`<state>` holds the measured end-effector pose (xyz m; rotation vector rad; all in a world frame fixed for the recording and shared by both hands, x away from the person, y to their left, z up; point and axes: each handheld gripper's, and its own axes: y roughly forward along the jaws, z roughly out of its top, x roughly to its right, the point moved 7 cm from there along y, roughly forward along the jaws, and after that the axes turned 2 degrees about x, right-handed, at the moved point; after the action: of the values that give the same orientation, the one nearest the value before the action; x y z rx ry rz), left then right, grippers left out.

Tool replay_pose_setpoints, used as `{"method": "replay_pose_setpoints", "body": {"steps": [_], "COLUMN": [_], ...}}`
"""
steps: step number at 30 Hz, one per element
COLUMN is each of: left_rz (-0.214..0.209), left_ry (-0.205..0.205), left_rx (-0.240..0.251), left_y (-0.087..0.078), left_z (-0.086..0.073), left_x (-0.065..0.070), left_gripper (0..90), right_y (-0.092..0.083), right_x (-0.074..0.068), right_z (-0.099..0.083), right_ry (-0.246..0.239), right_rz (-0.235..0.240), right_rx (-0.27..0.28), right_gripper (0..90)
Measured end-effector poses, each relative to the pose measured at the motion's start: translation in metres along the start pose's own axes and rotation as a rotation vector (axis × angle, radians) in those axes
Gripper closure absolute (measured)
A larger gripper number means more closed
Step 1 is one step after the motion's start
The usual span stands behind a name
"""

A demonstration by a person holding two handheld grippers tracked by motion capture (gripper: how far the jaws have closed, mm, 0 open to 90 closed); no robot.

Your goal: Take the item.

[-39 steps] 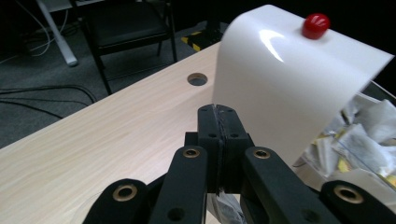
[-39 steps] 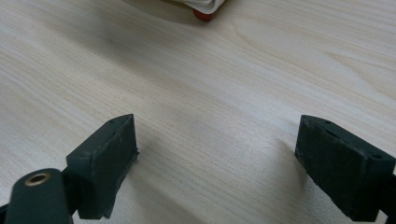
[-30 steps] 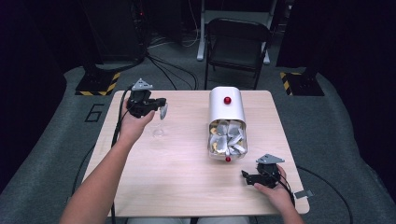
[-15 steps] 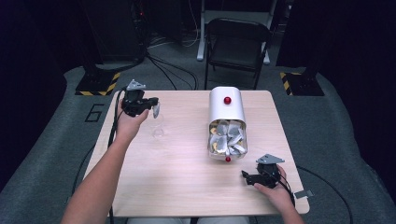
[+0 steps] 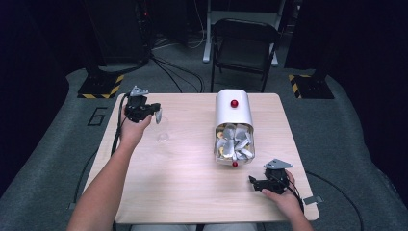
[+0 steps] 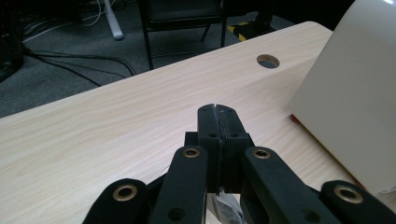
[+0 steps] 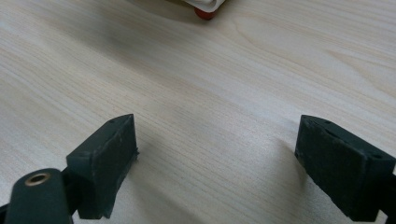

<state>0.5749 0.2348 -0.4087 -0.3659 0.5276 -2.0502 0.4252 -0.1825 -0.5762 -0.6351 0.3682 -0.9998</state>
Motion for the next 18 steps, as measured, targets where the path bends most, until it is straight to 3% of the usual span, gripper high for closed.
{"method": "replay_pose_setpoints", "body": {"steps": [18], "left_rz": [0.022], "left_ry": [-0.038], "left_rx": [-0.009], "left_y": [0.018], "left_z": [-0.02], "left_x": [-0.012], "left_gripper": [89.9], "right_y": [0.0], "right_x": [-0.001], "right_z": [0.0], "right_ry": [0.002], "right_rz": [0.0], "right_rx": [0.001], "right_gripper": [12.3]}}
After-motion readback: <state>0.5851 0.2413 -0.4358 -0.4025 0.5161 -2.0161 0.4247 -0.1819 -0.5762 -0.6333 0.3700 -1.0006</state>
